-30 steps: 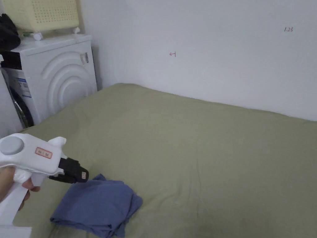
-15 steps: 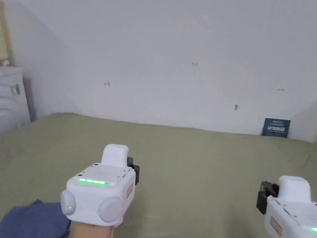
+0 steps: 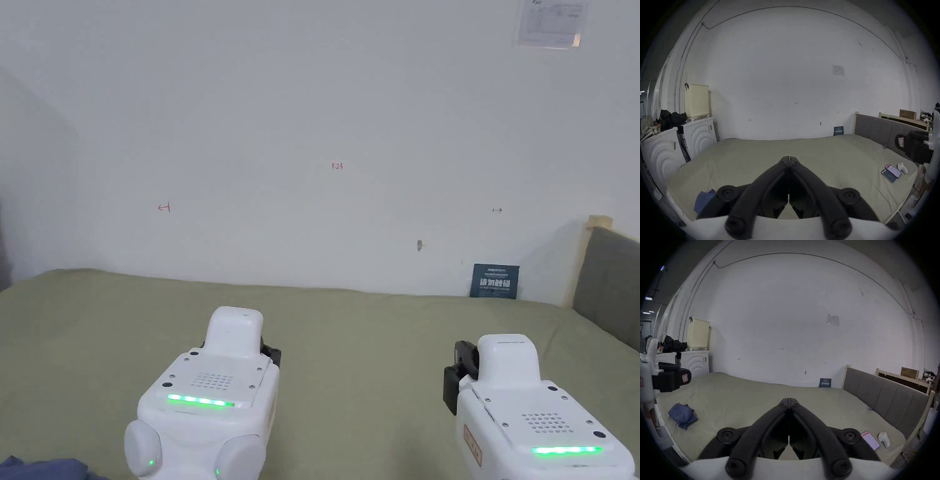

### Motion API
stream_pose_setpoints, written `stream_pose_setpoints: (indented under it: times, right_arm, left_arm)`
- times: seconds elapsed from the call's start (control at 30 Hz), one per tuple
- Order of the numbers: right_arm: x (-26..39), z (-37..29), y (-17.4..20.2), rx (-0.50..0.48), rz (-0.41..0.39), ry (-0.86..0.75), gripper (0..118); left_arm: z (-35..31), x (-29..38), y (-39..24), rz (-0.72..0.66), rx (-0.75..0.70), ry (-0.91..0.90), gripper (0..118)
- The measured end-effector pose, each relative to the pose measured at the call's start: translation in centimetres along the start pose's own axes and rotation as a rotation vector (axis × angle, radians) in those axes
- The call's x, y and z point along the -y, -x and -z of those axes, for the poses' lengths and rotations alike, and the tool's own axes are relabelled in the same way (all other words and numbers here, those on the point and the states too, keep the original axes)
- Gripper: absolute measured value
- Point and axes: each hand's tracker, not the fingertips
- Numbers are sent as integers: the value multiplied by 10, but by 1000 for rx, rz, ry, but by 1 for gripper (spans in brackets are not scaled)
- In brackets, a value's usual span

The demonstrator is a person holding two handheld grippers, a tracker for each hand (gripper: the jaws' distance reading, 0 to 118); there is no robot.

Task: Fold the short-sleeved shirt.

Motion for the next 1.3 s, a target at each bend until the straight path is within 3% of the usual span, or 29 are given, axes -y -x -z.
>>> stream_pose_setpoints:
  times: [0.2, 0.23, 0.27, 0.3, 0.33, 0.4, 0.93, 1.07, 1.17, 1.3]
  right_arm:
    - [-1, 0, 0, -5, 11, -3, 1]
    - [-1, 0, -1, -9, 13, -7, 16]
    - [-1, 0, -1, -8, 19, -11, 48]
    - [-1, 0, -2, -4, 26, -20, 103]
    - [-3, 0, -3, 1, 28, -18, 117]
    - [-1, -1, -4, 55, 26, -68, 118]
    - [-6, -5, -5, 49, 23, -34, 118]
    - [-8, -7, -7, 47, 28, -33, 118]
    - [-9, -8, -8, 47, 26, -32, 118]
    - [-10, -9, -9, 31, 28, -28, 118]
  left_arm:
    - [-1, -3, 3, 6, -3, -8, 3]
    - [0, -3, 2, 13, -18, -9, 13]
    - [1, -3, 0, 26, -25, -8, 38]
    - [2, -3, 0, 39, -56, 5, 87]
    - [5, -3, -1, 41, -65, 9, 114]
    - [6, -1, -1, 37, -83, 3, 118]
    - [-6, -7, -1, 20, -75, -43, 118]
    - [-8, -10, 1, -41, 91, -22, 118]
    - [-7, -14, -5, 2, -63, 40, 118]
    - [-8, -9, -5, 30, -72, -40, 118]
